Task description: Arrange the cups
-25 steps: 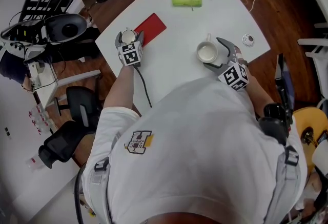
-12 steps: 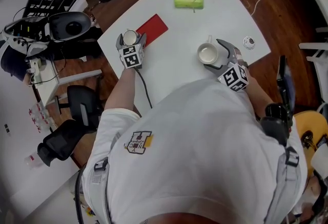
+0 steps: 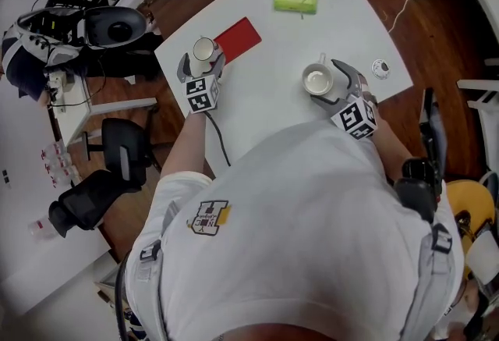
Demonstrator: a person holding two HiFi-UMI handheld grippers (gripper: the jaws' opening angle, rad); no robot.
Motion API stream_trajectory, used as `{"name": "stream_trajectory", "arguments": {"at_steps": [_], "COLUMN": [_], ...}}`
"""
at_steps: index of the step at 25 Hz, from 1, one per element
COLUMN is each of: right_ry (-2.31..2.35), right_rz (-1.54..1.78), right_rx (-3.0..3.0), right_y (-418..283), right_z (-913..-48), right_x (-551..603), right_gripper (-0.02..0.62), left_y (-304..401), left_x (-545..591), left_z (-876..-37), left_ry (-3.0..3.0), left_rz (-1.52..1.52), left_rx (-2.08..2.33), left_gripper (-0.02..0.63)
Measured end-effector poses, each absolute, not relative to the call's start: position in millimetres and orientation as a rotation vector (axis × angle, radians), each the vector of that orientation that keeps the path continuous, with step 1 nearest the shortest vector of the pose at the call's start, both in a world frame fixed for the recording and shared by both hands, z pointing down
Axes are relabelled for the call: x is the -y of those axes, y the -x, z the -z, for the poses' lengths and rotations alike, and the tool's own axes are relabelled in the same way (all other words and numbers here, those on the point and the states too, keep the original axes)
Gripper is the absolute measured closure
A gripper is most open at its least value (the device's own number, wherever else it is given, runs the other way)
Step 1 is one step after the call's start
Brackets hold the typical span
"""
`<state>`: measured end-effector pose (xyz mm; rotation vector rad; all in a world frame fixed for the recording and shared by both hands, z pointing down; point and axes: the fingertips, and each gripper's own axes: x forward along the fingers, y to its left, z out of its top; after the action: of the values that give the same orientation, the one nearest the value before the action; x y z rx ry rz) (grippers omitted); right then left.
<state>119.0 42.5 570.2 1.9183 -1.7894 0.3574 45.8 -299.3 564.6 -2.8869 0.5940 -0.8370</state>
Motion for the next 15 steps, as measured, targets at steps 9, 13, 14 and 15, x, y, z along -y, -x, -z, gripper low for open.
{"name": "stream_trajectory", "arguments": {"at_steps": [9, 13, 14, 15], "right_ry": [-1.978, -1.971, -1.968, -1.966], "right_rz": [-0.382, -0.42, -0.429, -0.44], "right_rx": [1.803, 1.815, 1.817, 1.819], "right_y": [-112.6, -99.4, -95.6, -92.0], "right_z": [-559.3, -565.0, -566.4, -568.2], "right_x": [-61.8, -73.0, -75.7, -78.5], "right_gripper": [0.132, 0.135, 0.135, 0.135], "left_y": [-11.4, 4.3, 8.6, 12.9], "left_x": [190.7, 132.0, 120.4, 109.6], "left_z": [-553.5, -563.7, -566.8, -570.3], "left_ry": [3.043, 3.097, 3.107, 3.118], "left_rz": [0.742, 0.766, 0.778, 0.792], "left_rx": [-0.465, -0.347, -0.331, -0.316], "left_gripper": [0.132, 0.14, 0.143, 0.147]}}
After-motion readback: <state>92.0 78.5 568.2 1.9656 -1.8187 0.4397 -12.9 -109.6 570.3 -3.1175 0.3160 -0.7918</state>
